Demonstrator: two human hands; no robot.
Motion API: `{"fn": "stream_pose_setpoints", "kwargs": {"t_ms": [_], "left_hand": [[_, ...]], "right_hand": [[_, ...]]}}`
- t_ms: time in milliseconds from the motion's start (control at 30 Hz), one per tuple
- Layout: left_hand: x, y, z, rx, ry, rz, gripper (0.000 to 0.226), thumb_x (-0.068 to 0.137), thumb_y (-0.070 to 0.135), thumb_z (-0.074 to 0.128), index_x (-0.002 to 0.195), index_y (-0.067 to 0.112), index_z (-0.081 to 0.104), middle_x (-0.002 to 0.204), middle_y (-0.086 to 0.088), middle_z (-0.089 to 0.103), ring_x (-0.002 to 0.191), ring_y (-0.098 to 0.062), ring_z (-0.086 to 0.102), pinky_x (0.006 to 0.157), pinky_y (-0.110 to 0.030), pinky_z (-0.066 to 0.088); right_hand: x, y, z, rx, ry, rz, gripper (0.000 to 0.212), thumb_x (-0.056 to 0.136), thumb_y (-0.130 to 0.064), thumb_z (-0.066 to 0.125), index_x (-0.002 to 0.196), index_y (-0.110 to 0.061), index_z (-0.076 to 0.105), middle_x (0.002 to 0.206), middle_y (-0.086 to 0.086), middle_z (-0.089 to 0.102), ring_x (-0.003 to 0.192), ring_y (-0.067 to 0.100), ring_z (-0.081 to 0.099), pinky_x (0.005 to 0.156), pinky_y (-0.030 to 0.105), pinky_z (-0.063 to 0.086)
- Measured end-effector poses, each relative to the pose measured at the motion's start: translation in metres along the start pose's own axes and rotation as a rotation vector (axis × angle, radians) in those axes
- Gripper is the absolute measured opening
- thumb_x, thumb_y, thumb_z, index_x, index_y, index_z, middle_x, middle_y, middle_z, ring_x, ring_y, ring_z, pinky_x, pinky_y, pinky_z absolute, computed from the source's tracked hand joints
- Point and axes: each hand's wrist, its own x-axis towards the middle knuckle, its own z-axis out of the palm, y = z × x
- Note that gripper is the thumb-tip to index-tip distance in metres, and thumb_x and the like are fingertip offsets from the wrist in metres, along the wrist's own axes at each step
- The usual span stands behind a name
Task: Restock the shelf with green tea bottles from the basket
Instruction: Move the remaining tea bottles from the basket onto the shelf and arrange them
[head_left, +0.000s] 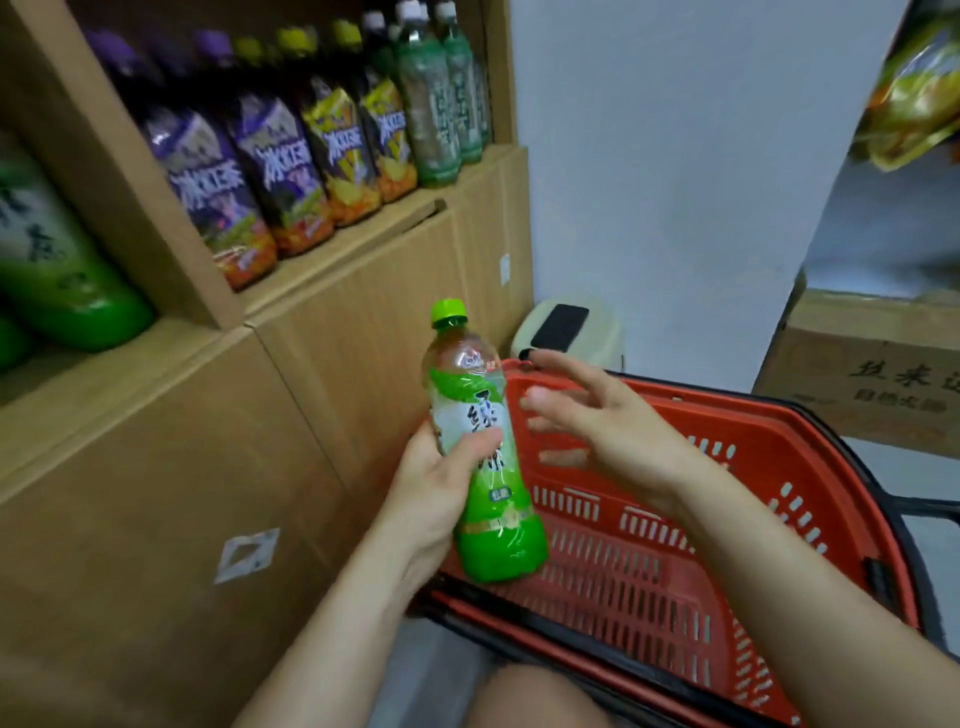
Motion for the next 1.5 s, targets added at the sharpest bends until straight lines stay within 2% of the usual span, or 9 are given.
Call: {"fn": "stream_pose_setpoints", "kwargs": {"t_ms": [100, 200, 367, 567, 733, 833, 1067, 1333, 1500], "left_hand": [[-0.023, 0.03, -0.024, -0.068, 0.002, 0.051, 0.029, 0.076, 0.016, 0.065, 0.101, 0.002, 0.064, 0.087, -0.015, 0.068, 0.079, -0.027, 0.065, 0.073, -0.037, 0.053], [-0.041, 0.057, -0.05, 0.016, 0.058, 0.117, 0.041, 0.068, 0.02, 0.068, 0.106, 0.006, 0.061, 0.093, -0.012, 0.07, 0.082, -0.024, 0.067, 0.073, -0.036, 0.054], [-0.071, 0.101, -0.105, 0.642, 0.281, 0.218, 0.08, 0.051, 0.048, 0.079, 0.123, 0.036, 0.048, 0.111, 0.012, 0.067, 0.101, -0.006, 0.063, 0.092, -0.035, 0.05], [-0.091, 0.141, -0.16, 0.777, 0.661, 0.364, 0.047, 0.065, 0.042, 0.079, 0.102, 0.041, 0.051, 0.095, 0.015, 0.071, 0.088, -0.006, 0.067, 0.082, -0.039, 0.054], [-0.074, 0.168, -0.183, 0.827, 0.938, 0.475, 0.049, 0.077, 0.041, 0.074, 0.116, 0.03, 0.046, 0.101, 0.006, 0.07, 0.093, -0.02, 0.067, 0.08, -0.041, 0.054], [-0.054, 0.172, -0.197, 0.96, 1.046, 0.457, 0.07, 0.081, 0.04, 0.07, 0.138, 0.022, 0.034, 0.112, -0.005, 0.067, 0.1, -0.029, 0.063, 0.081, -0.041, 0.051], [-0.007, 0.166, -0.211, 1.057, 1.197, 0.306, 0.068, 0.092, 0.032, 0.056, 0.145, 0.006, 0.021, 0.122, -0.018, 0.057, 0.11, -0.035, 0.055, 0.084, -0.041, 0.045], [0.008, 0.169, -0.223, 1.013, 1.228, 0.216, 0.069, 0.094, 0.02, 0.056, 0.149, 0.01, 0.015, 0.131, -0.018, 0.054, 0.11, -0.034, 0.058, 0.085, -0.041, 0.045], [0.01, 0.168, -0.227, 0.894, 1.202, 0.217, 0.074, 0.094, 0.02, 0.056, 0.151, 0.015, 0.009, 0.129, -0.019, 0.056, 0.115, -0.036, 0.055, 0.09, -0.041, 0.044]], "right_hand": [[-0.024, -0.001, 0.034, -0.05, -0.258, 0.031, 0.067, 0.075, -0.026, 0.074, 0.135, -0.033, 0.044, 0.11, 0.009, 0.067, 0.101, 0.021, 0.068, 0.081, 0.034, 0.056], [-0.028, -0.01, 0.075, -0.143, -0.233, -0.14, 0.072, 0.073, -0.011, 0.077, 0.135, -0.026, 0.045, 0.097, 0.012, 0.07, 0.091, 0.022, 0.071, 0.078, 0.03, 0.057], [-0.014, -0.025, 0.14, -0.219, -0.172, -0.337, 0.071, 0.072, 0.0, 0.078, 0.133, -0.022, 0.049, 0.099, 0.001, 0.074, 0.092, 0.014, 0.071, 0.085, 0.035, 0.057], [0.011, -0.05, 0.219, -0.133, -0.212, -0.558, 0.061, 0.074, -0.003, 0.077, 0.123, -0.033, 0.056, 0.102, -0.003, 0.073, 0.097, 0.006, 0.068, 0.086, 0.023, 0.053], [0.034, -0.064, 0.25, -0.206, -0.162, -0.717, 0.051, 0.083, -0.004, 0.066, 0.123, -0.035, 0.056, 0.106, -0.013, 0.067, 0.101, 0.0, 0.062, 0.081, 0.015, 0.051], [0.046, -0.053, 0.252, -0.271, -0.164, -0.704, 0.053, 0.083, -0.005, 0.066, 0.123, -0.039, 0.054, 0.109, -0.016, 0.065, 0.1, 0.0, 0.062, 0.084, 0.017, 0.05], [0.068, -0.02, 0.251, -0.601, -0.023, -0.702, 0.044, 0.082, -0.012, 0.065, 0.124, -0.024, 0.059, 0.13, -0.005, 0.048, 0.123, 0.012, 0.045, 0.106, 0.021, 0.032], [0.07, -0.011, 0.262, -0.535, 0.009, -0.516, 0.09, 0.087, -0.028, 0.062, 0.151, -0.02, 0.0, 0.16, 0.008, -0.002, 0.147, 0.021, 0.005, 0.114, 0.028, 0.013], [0.072, -0.007, 0.263, -0.485, -0.013, -0.47, 0.086, 0.083, -0.034, 0.067, 0.15, -0.021, 0.015, 0.16, 0.004, -0.006, 0.148, 0.019, 0.004, 0.117, 0.031, 0.014]]}}
